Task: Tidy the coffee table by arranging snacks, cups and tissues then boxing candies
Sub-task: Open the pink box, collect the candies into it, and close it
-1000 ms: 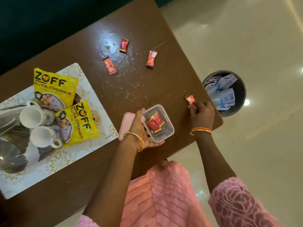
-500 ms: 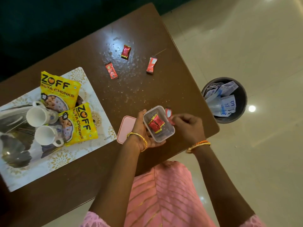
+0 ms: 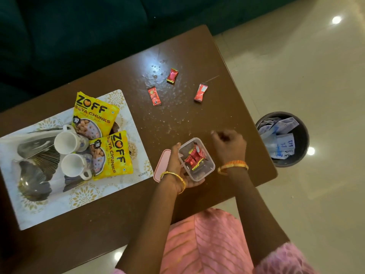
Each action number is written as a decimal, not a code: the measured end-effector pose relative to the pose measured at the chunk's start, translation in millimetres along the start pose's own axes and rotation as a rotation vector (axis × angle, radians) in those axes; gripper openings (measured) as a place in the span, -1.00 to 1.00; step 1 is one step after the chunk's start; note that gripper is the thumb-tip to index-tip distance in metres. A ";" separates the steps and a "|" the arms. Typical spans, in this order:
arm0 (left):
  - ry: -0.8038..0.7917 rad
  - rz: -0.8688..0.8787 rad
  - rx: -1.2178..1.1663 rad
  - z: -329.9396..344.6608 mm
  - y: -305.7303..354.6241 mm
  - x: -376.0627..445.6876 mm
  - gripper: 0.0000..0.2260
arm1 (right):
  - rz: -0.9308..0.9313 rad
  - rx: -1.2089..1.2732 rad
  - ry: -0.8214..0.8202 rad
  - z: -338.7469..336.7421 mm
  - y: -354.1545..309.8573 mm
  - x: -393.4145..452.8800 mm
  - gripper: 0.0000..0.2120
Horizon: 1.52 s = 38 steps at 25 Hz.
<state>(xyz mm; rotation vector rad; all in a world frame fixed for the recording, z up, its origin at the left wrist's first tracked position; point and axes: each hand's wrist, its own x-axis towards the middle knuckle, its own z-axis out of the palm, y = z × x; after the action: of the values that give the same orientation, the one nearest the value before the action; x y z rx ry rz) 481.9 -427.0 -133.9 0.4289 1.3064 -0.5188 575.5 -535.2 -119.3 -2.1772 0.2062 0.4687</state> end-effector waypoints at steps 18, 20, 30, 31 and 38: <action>-0.082 0.069 -0.153 -37.4 67.2 -10.6 -0.36 | 0.292 0.132 0.064 79.1 -43.0 107.6 -0.85; -0.095 0.062 -0.168 -40.4 68.0 -9.7 -0.37 | 0.242 0.178 -0.016 68.7 -45.1 81.3 -0.88; -0.118 0.016 -0.188 -43.7 74.7 -18.0 -0.32 | -0.227 -0.108 -0.238 60.3 -41.4 -29.5 -0.85; -0.123 0.020 -0.190 -44.3 75.6 -19.5 -0.32 | -0.223 -0.123 -0.239 59.5 -45.5 -25.1 -0.84; -0.162 0.045 -0.252 -52.6 79.7 -24.2 -0.32 | -0.338 -0.309 -0.462 65.3 -71.1 -3.9 -0.83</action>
<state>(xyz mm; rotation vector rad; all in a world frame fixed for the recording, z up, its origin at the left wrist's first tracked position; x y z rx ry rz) 482.6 -329.4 -120.8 0.2017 1.1851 -0.3380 577.2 -440.3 -101.3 -2.2652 -0.5089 0.8291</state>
